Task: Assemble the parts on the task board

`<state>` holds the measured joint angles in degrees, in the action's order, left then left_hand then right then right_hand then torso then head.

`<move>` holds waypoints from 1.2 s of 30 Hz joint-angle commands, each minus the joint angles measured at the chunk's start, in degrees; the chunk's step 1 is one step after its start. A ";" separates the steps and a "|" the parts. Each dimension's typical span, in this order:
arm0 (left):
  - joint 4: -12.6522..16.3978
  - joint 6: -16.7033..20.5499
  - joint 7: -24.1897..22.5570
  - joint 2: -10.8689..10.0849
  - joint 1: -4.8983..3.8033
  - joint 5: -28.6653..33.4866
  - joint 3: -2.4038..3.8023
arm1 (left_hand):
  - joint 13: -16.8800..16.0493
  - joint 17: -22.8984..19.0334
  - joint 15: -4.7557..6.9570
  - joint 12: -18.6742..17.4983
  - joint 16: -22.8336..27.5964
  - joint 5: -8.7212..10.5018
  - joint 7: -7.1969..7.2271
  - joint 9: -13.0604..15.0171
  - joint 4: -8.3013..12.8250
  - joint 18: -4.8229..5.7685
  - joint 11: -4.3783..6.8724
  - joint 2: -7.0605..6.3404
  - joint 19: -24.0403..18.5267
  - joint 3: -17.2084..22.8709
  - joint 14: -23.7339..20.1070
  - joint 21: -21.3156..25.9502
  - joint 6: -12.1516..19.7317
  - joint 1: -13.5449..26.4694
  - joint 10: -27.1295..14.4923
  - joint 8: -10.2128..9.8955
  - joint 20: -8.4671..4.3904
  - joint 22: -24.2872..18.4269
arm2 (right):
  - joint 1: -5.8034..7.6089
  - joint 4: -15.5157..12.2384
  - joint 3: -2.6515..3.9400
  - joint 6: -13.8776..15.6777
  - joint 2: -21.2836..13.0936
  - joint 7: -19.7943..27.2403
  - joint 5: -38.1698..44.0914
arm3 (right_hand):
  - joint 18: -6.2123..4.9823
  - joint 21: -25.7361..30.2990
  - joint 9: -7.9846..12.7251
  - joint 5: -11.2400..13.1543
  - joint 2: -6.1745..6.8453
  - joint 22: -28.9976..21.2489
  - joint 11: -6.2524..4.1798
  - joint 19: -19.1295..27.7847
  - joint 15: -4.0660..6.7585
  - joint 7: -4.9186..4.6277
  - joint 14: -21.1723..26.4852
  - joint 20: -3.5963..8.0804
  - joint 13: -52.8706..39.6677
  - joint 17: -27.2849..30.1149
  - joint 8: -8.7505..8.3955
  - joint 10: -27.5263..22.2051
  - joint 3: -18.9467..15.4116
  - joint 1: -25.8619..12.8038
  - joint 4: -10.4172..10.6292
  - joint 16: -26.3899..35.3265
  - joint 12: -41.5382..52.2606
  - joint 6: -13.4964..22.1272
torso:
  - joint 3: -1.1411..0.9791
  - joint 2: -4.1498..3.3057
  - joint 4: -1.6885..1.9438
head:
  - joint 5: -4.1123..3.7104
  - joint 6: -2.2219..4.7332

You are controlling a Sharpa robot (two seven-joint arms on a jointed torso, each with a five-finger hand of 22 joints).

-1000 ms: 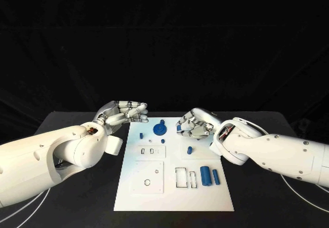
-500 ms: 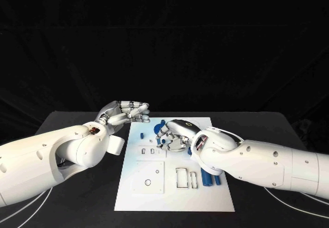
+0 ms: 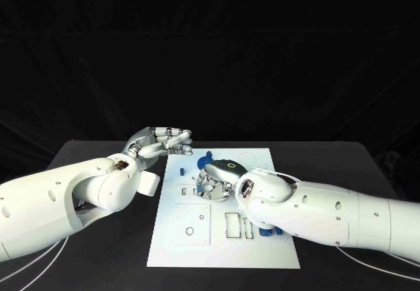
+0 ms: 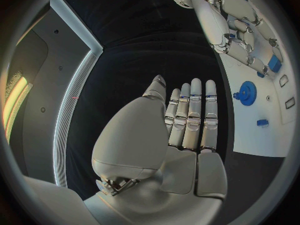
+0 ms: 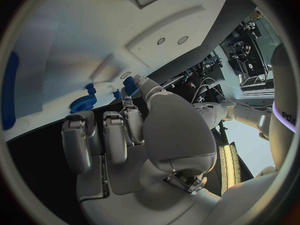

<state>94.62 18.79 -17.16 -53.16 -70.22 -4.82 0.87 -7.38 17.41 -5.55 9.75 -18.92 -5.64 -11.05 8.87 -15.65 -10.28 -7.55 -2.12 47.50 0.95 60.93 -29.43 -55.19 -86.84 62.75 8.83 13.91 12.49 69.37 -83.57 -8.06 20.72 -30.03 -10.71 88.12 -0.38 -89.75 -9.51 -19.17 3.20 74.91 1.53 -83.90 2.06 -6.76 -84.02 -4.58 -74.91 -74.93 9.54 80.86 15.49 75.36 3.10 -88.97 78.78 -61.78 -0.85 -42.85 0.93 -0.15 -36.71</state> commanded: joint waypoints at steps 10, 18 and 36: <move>0.22 -1.11 -0.07 0.02 -0.04 0.13 0.03 | 0.07 -0.06 0.09 -0.34 0.43 0.20 -0.31 -0.06 -0.35 -0.20 -0.53 0.07 -0.36 -0.16 0.36 0.28 0.04 -0.10 -0.05 -0.25 0.08 -0.13 | -0.70 2.18 -0.15 -2.96 1.87 -2.31 3.33 | 0.38 -0.25 -1.49 0.52 0.61 15.09 -0.05 -6.10 0.17 0.79 -5.52 0.40 -3.95 -13.14 0.38 0.53 -0.19 -0.15 0.35 -0.20 0.12 -0.66 | -0.01 0.03 0.00 | 0.03 -0.19; 0.22 -1.13 -0.05 -0.03 -0.04 0.13 0.03 | 0.07 -0.06 0.09 -0.34 0.43 0.20 -0.31 -0.06 -0.35 -0.20 -0.53 0.07 -0.36 -0.16 0.36 0.28 0.04 -0.10 -0.05 -0.25 0.08 -0.13 | -1.01 2.88 -0.22 -3.51 2.16 -2.95 3.60 | 0.38 -0.25 -1.50 0.74 0.63 15.09 -0.05 -6.10 0.17 0.79 -5.51 0.40 -3.89 -13.06 0.39 0.49 -0.21 -0.28 0.40 -0.16 0.05 -0.64 | 0.00 0.05 -0.05 | 0.07 -0.29; 0.20 -1.21 0.07 -0.18 -0.04 0.13 0.03 | 0.07 -0.06 0.09 -0.34 0.43 0.20 -0.31 -0.06 -0.35 -0.20 -0.53 0.07 -0.36 -0.16 0.36 0.28 0.04 -0.10 -0.05 -0.25 0.08 -0.13 | -1.08 2.36 -0.23 -4.07 1.16 -3.97 4.17 | 0.38 -0.25 -1.47 1.28 0.86 15.09 -0.02 -6.10 0.16 0.74 -5.46 0.40 -3.67 -12.89 0.33 0.30 -0.33 -0.63 0.52 -0.08 -0.21 -0.48 | 0.00 0.04 -0.08 | 0.21 -0.35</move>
<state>94.68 18.60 -16.95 -53.38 -70.22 -4.82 0.86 -7.39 17.42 -5.55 9.75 -18.59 -5.64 -11.05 8.87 -15.80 -10.28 -7.55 -2.12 47.50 0.81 60.93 -29.44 -55.19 -86.84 62.75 8.83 13.91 12.41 68.66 -81.40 -7.98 19.25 -28.69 -13.04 91.20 -0.39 -89.74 -10.97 -18.25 3.88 74.94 1.53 -83.89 2.06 -6.64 -84.02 -4.59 -74.91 -74.91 9.71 80.87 15.18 74.70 3.41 -88.97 78.77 -61.66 -0.87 -42.82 0.90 0.05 -37.07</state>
